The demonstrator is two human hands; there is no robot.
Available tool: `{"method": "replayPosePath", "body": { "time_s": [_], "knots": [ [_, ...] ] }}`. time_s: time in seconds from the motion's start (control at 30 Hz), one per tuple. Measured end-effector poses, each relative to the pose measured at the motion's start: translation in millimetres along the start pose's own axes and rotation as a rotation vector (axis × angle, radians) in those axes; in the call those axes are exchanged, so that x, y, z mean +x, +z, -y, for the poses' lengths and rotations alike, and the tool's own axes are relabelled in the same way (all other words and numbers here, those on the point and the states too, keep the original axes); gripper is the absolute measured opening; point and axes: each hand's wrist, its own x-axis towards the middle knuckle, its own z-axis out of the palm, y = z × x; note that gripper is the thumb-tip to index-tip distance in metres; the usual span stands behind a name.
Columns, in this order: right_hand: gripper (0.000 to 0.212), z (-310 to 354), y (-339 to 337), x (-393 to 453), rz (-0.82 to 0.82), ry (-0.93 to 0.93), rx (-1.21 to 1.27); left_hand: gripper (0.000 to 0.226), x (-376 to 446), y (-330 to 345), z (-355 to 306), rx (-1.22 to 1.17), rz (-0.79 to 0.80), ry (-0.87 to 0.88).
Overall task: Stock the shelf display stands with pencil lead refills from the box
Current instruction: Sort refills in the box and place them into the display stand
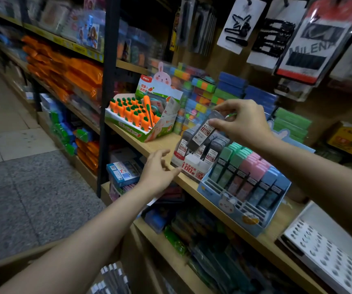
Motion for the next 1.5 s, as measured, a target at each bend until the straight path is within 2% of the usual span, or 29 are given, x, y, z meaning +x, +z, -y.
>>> {"method": "replayPosePath", "body": {
  "time_s": [0.17, 0.33, 0.5, 0.73, 0.87, 0.93, 1.0, 1.1, 1.2, 1.33, 1.4, 1.5],
  "knots": [
    [0.029, 0, 27, 21, -0.048, -0.027, -0.057, 0.081, 12, 4, 5, -0.014, 0.108, 0.023],
    [0.031, -1, 53, 23, -0.034, -0.11, -0.119, 0.072, 11, 6, 3, -0.13, 0.155, 0.05],
    [0.03, -2, 70, 14, 0.008, -0.149, -0.246, 0.065, 11, 6, 2, -0.082, 0.133, 0.085],
    [0.02, -1, 78, 3, 0.121, -0.184, -0.349, 0.075, 10, 15, 7, 0.018, 0.041, 0.159],
    [0.027, 4, 73, 1, 0.185, -0.193, -0.365, 0.087, 5, 20, 9, 0.028, 0.037, 0.162],
    [0.034, 7, 66, -4, 0.175, -0.214, -0.326, 0.095, 1, 22, 10, 0.017, 0.058, 0.169],
    [0.033, 12, 58, -16, 0.117, -0.266, -0.224, 0.098, -6, 21, 11, 0.018, 0.073, 0.174],
    [0.019, 22, 55, -44, 0.109, -0.349, -0.085, 0.083, -20, 10, 18, 0.04, 0.067, 0.196],
    [0.012, 31, 73, -79, 0.207, -0.36, 0.012, 0.051, -40, -21, 38, 0.204, 0.037, 0.191],
    [0.006, 44, 125, -134, 0.468, -0.283, 0.119, 0.02, -88, -78, 85, 0.338, 0.097, -0.045],
    [0.006, 45, 158, -163, 0.633, -0.217, 0.159, 0.019, -120, -102, 115, 0.411, 0.093, -0.22],
    [0.013, 45, 211, -203, 0.856, -0.11, 0.213, 0.035, -168, -122, 168, 0.539, 0.018, -0.443]
  ]
}}
